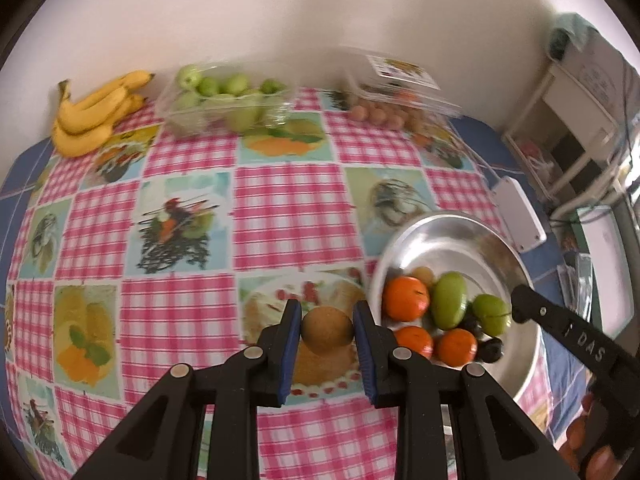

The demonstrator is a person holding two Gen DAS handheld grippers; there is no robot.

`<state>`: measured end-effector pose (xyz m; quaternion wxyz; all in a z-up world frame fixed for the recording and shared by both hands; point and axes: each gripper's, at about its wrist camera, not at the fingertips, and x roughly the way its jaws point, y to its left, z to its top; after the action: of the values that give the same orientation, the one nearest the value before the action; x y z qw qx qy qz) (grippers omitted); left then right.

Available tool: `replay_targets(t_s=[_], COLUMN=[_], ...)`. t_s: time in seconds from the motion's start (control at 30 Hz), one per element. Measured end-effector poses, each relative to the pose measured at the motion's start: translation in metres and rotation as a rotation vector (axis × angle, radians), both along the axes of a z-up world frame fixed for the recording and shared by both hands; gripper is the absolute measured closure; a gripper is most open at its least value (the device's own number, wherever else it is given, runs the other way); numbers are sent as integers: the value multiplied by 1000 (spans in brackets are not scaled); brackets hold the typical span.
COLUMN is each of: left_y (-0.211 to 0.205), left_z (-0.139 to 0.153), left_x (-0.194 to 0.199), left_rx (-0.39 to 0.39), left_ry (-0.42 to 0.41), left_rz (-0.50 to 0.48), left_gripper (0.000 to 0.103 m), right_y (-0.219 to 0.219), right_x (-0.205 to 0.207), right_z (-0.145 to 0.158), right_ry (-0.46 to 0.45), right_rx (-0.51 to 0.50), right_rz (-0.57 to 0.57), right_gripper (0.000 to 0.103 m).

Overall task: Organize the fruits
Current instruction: 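Carry the kiwi in the left tool and the plum in the right tool over the bowl, then open the left tool to drop the kiwi while the right tool drops the plum into the bowl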

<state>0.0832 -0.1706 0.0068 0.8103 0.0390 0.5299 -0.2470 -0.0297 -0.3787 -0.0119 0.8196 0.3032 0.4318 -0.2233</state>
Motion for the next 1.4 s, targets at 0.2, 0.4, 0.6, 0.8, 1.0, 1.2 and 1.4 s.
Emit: replay_targets(t_s=[0.2, 0.4, 0.6, 0.8, 1.0, 1.2, 1.4], left_y=[-27, -46, -51, -58, -65, -70, -74], left_z=[5, 1, -7, -14, -26, -34, -36], left_x=[-20, -36, -40, -47, -55, -60, -62], left_rx=[6, 19, 33, 54, 78, 100, 112], left_ry=[-15, -3, 26, 33, 41, 31, 36], left_rz=[-84, -151, -163, -183, -204, -219, -232], left_gripper=[75, 75, 75, 75, 75, 74, 74], right_y=[-15, -20, -22, -19, -13, -12, -9], right_x=[-14, -23, -25, -21, -17, -16, -13], right_z=[7, 11, 1, -23, -34, -38, -42], right_ry=[-16, -14, 30, 105, 133, 158, 180], right_rx=[-12, -17, 27, 102, 137, 143, 145], right_rz=[-34, -37, -44, -42, -26, -22, -7], right_gripper=[75, 74, 74, 74, 74, 74, 74])
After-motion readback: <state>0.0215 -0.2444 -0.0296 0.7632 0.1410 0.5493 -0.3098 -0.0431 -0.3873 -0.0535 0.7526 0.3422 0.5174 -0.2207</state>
